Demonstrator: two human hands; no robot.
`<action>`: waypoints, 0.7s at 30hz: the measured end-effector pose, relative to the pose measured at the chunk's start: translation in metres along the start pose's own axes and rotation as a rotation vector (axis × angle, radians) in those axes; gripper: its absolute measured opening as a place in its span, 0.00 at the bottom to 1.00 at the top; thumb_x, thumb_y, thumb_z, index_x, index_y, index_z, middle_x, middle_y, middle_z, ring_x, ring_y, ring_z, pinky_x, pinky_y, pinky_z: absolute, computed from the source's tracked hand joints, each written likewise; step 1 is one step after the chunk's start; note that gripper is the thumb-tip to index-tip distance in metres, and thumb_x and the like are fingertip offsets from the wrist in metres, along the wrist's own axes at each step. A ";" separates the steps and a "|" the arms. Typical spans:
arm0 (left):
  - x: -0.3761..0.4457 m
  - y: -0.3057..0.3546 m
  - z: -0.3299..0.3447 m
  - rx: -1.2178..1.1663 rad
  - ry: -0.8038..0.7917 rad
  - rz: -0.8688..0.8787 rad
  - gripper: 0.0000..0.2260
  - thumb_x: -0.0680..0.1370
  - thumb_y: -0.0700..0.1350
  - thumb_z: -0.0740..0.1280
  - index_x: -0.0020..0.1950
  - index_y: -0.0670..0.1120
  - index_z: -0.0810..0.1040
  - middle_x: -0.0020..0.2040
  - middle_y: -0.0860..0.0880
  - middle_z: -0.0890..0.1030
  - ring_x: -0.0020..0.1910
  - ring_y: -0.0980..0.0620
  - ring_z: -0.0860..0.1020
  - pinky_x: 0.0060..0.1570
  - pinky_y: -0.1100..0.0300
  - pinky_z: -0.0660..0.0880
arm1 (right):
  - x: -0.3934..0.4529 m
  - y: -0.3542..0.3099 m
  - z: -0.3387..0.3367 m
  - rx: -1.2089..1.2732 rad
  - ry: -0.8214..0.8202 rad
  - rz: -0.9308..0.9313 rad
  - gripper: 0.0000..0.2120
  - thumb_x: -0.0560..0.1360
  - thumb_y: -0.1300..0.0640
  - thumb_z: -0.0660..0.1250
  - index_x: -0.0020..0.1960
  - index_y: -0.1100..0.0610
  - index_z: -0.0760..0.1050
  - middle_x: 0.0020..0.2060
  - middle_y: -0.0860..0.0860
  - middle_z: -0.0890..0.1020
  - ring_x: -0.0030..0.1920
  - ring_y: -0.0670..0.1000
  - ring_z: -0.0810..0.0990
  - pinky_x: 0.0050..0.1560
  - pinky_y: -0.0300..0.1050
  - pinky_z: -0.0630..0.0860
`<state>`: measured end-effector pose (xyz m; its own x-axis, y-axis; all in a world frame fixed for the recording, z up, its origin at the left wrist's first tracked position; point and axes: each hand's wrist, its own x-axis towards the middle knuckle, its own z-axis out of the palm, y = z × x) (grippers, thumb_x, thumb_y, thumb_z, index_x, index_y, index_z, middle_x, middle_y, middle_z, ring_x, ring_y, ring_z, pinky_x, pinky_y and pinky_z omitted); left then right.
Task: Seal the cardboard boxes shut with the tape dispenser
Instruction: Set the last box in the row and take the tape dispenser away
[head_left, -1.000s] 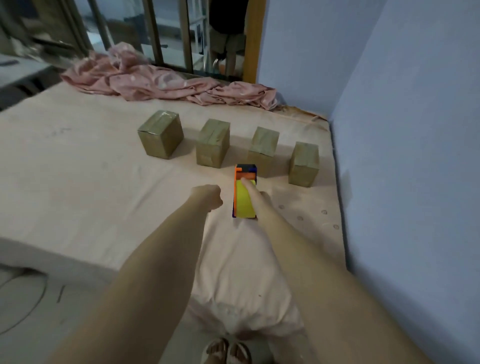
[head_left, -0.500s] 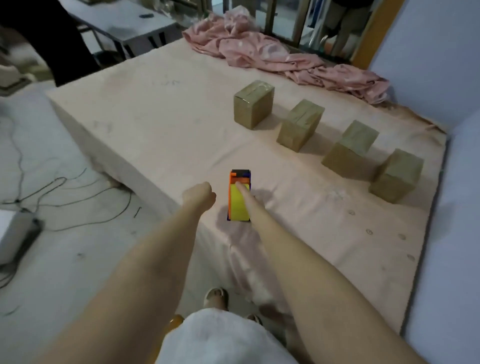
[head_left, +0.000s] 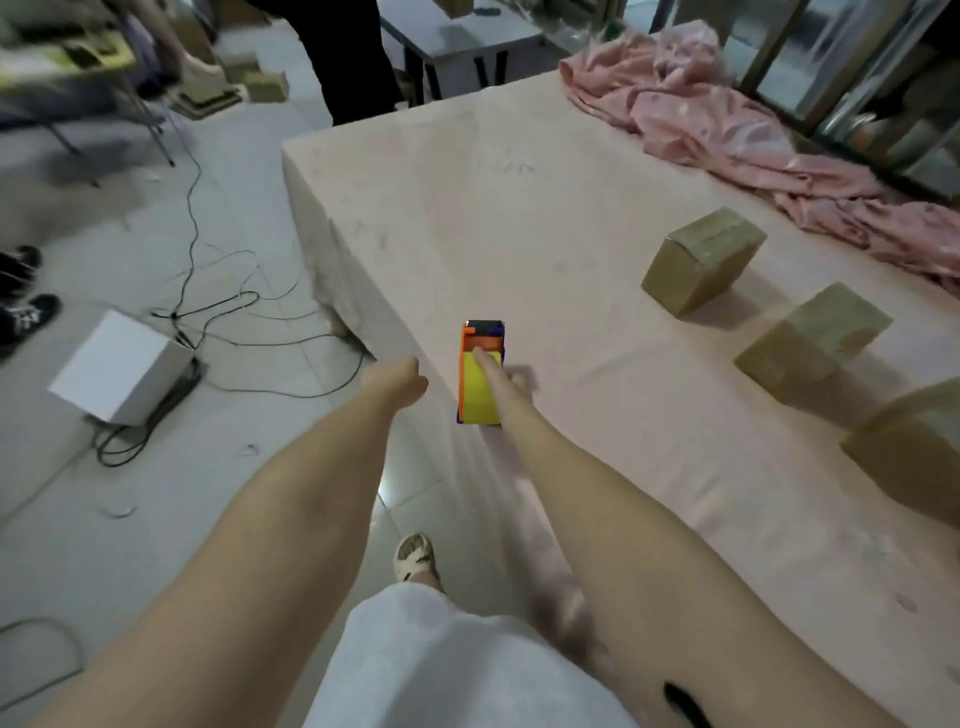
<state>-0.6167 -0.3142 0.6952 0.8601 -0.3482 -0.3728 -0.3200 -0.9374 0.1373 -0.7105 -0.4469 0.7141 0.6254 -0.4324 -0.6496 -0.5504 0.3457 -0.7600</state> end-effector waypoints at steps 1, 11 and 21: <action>0.013 -0.009 -0.008 -0.017 -0.006 0.005 0.12 0.77 0.43 0.57 0.53 0.38 0.74 0.54 0.39 0.78 0.53 0.41 0.75 0.47 0.57 0.69 | 0.007 -0.008 0.012 -0.001 -0.003 0.001 0.18 0.68 0.40 0.72 0.44 0.52 0.70 0.49 0.53 0.78 0.50 0.55 0.79 0.53 0.47 0.76; 0.092 -0.086 -0.055 -0.076 -0.045 0.013 0.11 0.76 0.42 0.56 0.49 0.39 0.75 0.50 0.41 0.79 0.47 0.43 0.77 0.41 0.58 0.69 | 0.056 -0.061 0.106 -0.022 -0.011 0.026 0.22 0.70 0.42 0.70 0.54 0.56 0.73 0.53 0.55 0.80 0.50 0.54 0.80 0.50 0.44 0.75; 0.128 -0.136 -0.058 -0.106 -0.005 -0.075 0.09 0.77 0.44 0.57 0.36 0.46 0.67 0.33 0.51 0.69 0.41 0.46 0.71 0.31 0.58 0.60 | 0.097 -0.097 0.154 -0.083 -0.075 0.020 0.27 0.70 0.41 0.70 0.59 0.59 0.75 0.51 0.55 0.81 0.46 0.54 0.80 0.43 0.42 0.75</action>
<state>-0.4406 -0.2315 0.6822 0.8782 -0.2770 -0.3898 -0.2105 -0.9559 0.2049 -0.5112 -0.3938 0.7219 0.6519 -0.3610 -0.6669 -0.6051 0.2825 -0.7444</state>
